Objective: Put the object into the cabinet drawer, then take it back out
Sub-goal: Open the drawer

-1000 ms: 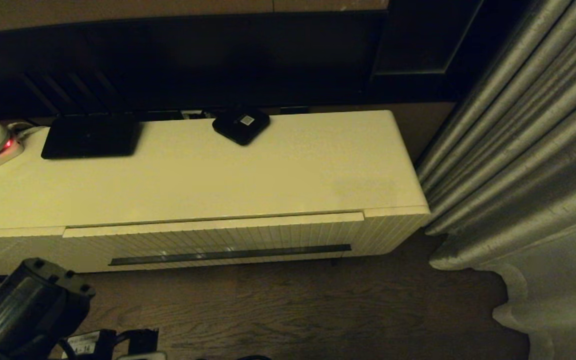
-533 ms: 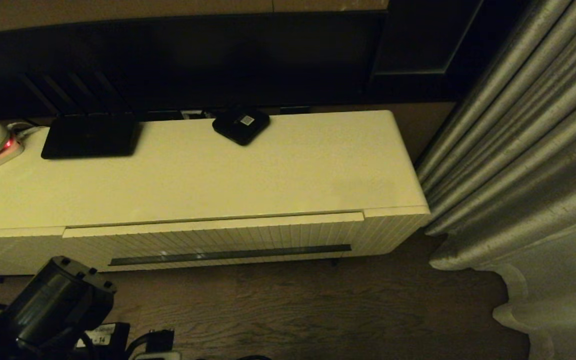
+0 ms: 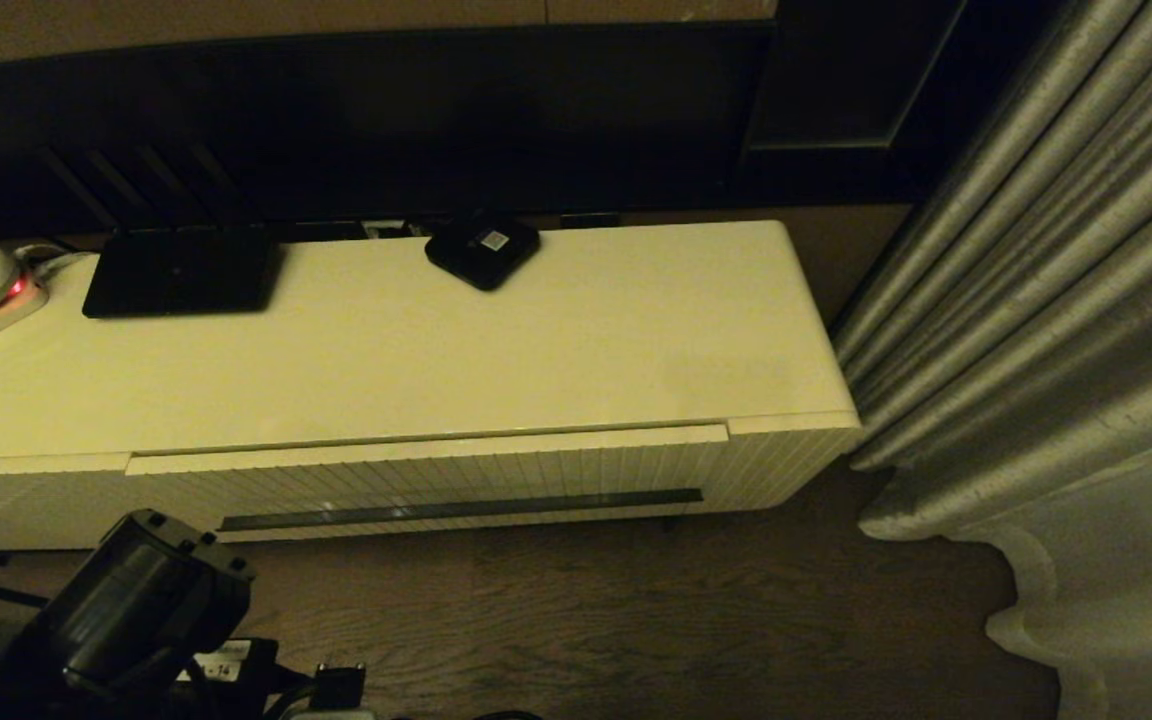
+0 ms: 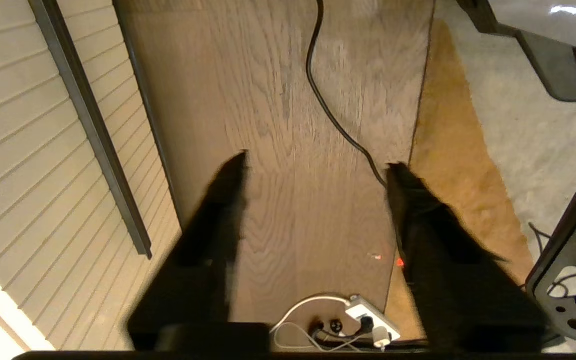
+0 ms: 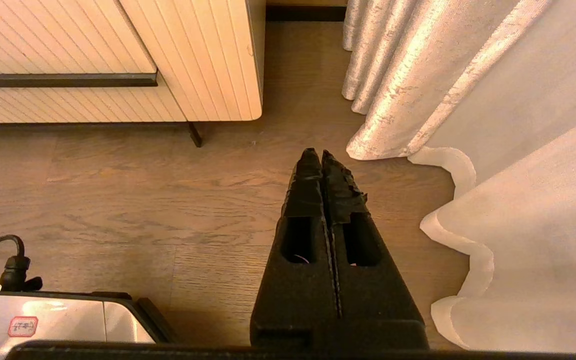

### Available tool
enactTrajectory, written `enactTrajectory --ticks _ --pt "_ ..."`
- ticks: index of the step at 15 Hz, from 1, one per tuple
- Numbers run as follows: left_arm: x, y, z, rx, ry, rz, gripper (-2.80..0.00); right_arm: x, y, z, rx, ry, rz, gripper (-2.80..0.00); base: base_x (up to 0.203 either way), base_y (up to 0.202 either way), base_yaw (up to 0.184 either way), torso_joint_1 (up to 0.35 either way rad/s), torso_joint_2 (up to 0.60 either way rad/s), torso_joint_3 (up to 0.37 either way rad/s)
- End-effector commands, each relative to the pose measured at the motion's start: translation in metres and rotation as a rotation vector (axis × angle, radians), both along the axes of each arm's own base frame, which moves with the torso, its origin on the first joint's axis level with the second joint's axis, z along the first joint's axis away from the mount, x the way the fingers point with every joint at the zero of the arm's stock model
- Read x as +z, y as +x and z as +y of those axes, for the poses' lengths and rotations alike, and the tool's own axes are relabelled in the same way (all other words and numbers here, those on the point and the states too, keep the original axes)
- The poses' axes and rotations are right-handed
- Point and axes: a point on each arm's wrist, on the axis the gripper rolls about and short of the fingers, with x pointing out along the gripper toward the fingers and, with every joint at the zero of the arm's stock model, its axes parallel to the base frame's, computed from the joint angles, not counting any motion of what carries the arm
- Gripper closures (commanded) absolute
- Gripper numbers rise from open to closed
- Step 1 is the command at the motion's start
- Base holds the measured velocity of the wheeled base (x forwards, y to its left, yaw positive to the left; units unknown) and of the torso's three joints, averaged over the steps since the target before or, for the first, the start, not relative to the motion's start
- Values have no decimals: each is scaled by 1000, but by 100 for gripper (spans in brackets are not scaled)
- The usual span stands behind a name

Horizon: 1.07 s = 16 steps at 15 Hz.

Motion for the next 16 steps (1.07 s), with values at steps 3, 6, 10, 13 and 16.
enactTrajectory --ticks 3,6,10,13,16 --pt "-9 9 -7 92 -78 62 -280 0 0 0 1 0 1 0 0 0 0 0 0 0" --pt "-15 12 -9 128 -74 108 -280 0 0 0 1 0 1 0 0 0 0 0 0 0" --pt "-20 13 -10 172 -65 133 -280 0 0 0 1 0 1 0 0 0 0 0 0 0" --pt "-28 15 -10 144 -5 137 -280 0 0 0 1 0 1 0 0 0 0 0 0 0" --pt "-34 19 -13 97 35 139 -280 0 0 0 1 0 1 0 0 0 0 0 0 0"
